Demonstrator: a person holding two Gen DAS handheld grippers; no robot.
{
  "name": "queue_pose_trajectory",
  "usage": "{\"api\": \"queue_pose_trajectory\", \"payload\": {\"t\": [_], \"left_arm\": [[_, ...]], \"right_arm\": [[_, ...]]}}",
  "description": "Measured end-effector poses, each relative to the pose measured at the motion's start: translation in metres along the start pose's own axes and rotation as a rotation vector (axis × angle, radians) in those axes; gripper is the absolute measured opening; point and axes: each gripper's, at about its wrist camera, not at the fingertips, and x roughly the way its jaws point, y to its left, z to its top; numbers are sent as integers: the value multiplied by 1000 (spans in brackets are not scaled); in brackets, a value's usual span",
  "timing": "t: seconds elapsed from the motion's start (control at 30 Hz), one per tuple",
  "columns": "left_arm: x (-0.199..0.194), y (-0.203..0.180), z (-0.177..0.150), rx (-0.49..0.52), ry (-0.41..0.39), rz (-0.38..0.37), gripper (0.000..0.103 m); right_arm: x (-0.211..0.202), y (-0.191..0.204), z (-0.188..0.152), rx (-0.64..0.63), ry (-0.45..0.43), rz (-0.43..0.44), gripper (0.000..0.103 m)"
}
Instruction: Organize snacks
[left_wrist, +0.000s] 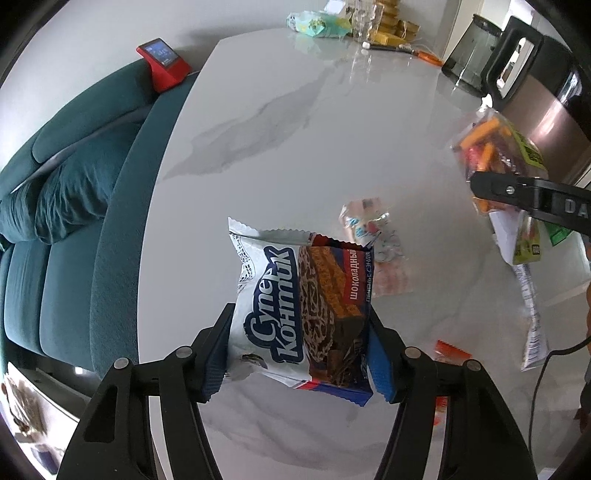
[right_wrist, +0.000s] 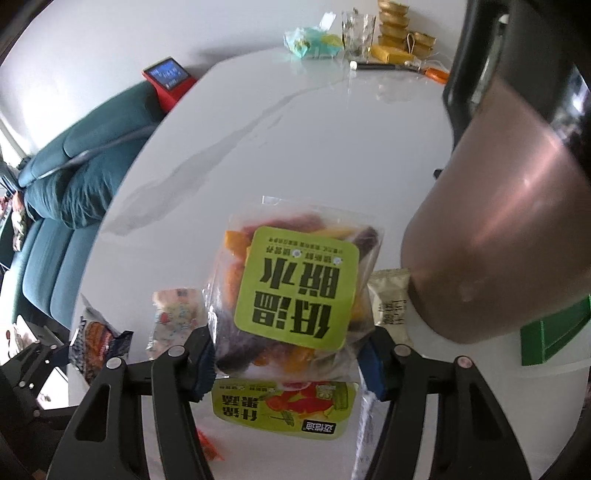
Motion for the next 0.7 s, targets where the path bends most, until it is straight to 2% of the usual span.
{"api": "queue_pose_trajectory", "payload": {"t": [0.2, 0.43, 0.7], "left_arm": [[-20, -7, -6, 0, -31, -4, 58], [-38, -24, -17, 24, -59, -6, 58], [-59, -70, -22, 83, -91, -27, 58]], "right_arm": [[-38, -2, -8, -5, -59, 27, 77], [-72, -13, -33, 7, -92, 39, 77], [-102, -51, -73, 68, -105, 22, 77]]}}
